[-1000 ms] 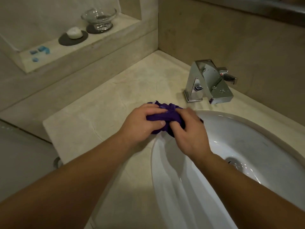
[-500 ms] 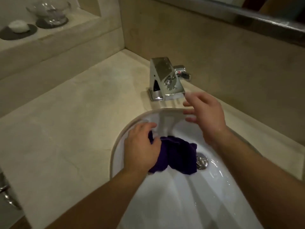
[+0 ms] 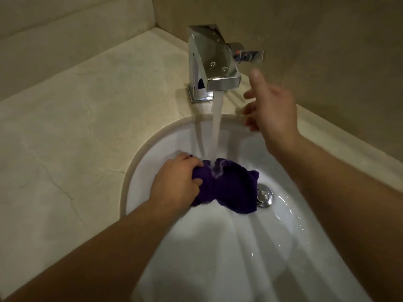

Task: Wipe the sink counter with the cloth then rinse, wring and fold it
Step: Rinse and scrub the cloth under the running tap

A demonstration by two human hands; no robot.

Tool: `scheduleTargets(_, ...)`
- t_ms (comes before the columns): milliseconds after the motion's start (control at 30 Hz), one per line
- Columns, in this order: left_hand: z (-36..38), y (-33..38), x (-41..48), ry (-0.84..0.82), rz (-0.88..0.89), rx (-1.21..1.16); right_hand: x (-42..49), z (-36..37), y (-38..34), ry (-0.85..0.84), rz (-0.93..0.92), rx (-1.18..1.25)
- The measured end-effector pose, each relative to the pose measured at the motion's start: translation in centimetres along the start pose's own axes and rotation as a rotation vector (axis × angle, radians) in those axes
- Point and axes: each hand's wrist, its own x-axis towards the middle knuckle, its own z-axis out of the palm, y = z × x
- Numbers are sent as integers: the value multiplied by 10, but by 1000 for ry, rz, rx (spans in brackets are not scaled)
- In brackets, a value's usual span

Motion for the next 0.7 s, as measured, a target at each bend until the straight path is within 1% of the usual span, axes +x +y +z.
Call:
scheduleTargets(67,2,1,3,51,-45,-64,-25,-3,41,33,-70,-115)
scheduleTargets(100,3,2,3,71,-65,-96,-41,-3,66,5,-34,-210)
scheduleTargets(167,3,4,3,108,-87,-153,-70,-4,110,-111,100,-419)
scheduleTargets(200,3,5,3,131,-92,-182,-82,-3,127,-162,139,-516)
scheduleTargets(267,3,7,2,165,-105,-258,-96,-1,149,-195,112,-623)
scheduleTargets(300,3,8,2,173,-112,-295,-98,1,154,-177,82,-599)
scheduleTargets(400,0,11,-1,196,-128,-388,-90,4,150,-118,56,-377)
scheduleTargets(467,-5,12,-3,265,-118,-441,-79,1,135,-62,41,-223)
scheduleTargets(533,-10,13,-4,346,-108,-493,-69,-3,114,-23,13,-166)
scheduleTargets(600,-13,14,-1,410,-114,-533,-57,0,98,-50,38,-176)
scheduleTargets(667,-14,15,4,466,-139,-525,-46,6,96,-119,85,-100)
scheduleTargets(700,-13,16,6,488,-143,-505,-44,8,97,-137,66,-87)
